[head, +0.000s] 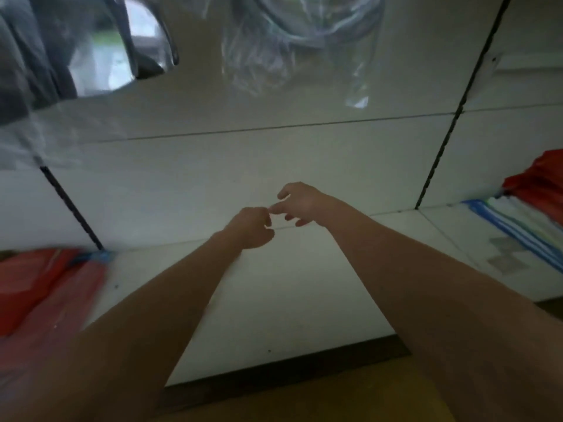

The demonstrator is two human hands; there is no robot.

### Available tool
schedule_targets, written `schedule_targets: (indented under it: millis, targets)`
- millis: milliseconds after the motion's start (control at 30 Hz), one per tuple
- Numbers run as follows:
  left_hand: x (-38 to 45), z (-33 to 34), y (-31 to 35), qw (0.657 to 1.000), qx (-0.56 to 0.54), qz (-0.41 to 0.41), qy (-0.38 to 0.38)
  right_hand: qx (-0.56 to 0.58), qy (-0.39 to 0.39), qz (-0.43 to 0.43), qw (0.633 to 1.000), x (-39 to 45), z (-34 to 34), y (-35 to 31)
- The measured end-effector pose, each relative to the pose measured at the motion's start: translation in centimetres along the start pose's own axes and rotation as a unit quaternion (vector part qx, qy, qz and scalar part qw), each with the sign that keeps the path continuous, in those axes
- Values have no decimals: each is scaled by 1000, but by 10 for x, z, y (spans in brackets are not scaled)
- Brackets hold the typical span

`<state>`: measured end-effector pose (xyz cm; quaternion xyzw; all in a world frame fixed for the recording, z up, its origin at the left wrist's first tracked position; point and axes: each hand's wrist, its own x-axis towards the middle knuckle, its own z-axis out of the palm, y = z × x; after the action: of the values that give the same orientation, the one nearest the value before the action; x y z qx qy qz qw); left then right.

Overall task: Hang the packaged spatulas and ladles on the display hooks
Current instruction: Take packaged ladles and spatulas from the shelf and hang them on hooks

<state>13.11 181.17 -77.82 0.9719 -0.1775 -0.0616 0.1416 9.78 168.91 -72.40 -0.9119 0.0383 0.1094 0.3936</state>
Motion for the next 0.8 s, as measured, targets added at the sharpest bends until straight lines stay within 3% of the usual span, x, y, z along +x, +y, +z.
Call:
schedule_targets:
  millis: [267,467,600,800]
  targets:
    - [5,30,-88,989,58,-97,-96,62,-65,35,995,51,62,13]
    - [6,58,-112,968,43,-192,-155,102,-86,89,987,60,78,37]
    - [12,72,-110,965,19,-211,-153,111,-88,103,985,59,76,54]
    - [9,84,-100,970,84,-210,-90,131,-91,122,980,53,71,74]
